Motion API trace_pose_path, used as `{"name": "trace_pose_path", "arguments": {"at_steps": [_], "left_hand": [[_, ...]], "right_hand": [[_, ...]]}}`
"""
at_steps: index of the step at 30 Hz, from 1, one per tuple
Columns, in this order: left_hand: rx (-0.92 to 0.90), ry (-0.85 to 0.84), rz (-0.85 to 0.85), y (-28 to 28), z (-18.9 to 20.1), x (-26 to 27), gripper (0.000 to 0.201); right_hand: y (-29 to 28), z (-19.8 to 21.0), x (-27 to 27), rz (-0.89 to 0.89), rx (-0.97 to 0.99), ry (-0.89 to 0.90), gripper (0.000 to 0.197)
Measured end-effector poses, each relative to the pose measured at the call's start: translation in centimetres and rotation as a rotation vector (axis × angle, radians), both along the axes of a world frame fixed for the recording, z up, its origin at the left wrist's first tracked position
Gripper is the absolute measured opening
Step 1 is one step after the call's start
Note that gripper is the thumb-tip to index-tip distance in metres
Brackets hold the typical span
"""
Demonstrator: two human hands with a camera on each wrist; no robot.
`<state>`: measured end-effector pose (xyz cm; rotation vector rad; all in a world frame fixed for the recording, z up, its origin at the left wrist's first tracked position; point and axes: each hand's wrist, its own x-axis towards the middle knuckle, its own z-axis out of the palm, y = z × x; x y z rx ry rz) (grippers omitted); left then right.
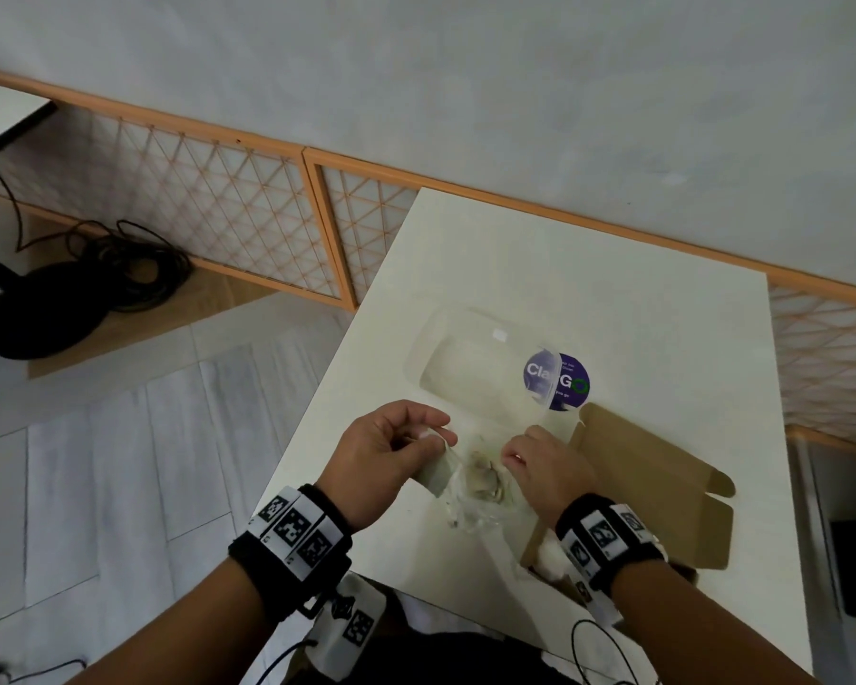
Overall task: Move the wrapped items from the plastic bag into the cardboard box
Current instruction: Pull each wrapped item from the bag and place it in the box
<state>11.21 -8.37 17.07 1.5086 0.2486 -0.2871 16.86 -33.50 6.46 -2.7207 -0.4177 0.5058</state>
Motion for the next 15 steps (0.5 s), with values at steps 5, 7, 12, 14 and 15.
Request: {"name": "trace_pose_path", "arguments": {"at_steps": [5,7,12,14,15], "left_hand": [[0.008,0.002,-0.023,-0.5,-0.2,0.5,0.017],[0.007,0.007,-0.029,-0.7,-0.2,0.6,0.017],[0.013,0.013,-0.010,-0.6,-0.2,0.4,0.017],[0.021,0.018,-0.009,-0.2,-0.2,0.2,0.017],[0.025,0.019,-0.011,0.0,-0.2,0.1,0.017]], "right_hand": [[-1.3,0.3,-0.5,-0.002,0.061,-0.034,0.019],[-0.6,-0.6,-0.8,0.056,0.051,0.008,0.022],[2.7,-3.4,-1.1,0.204,-0.160,0.153,0.030],[3.4,-4.4,-1.1,0.178,-0.194,0.129,0.031],[3.6,-4.8,-1.0,0.160,-0.205,0.114,0.031]]}}
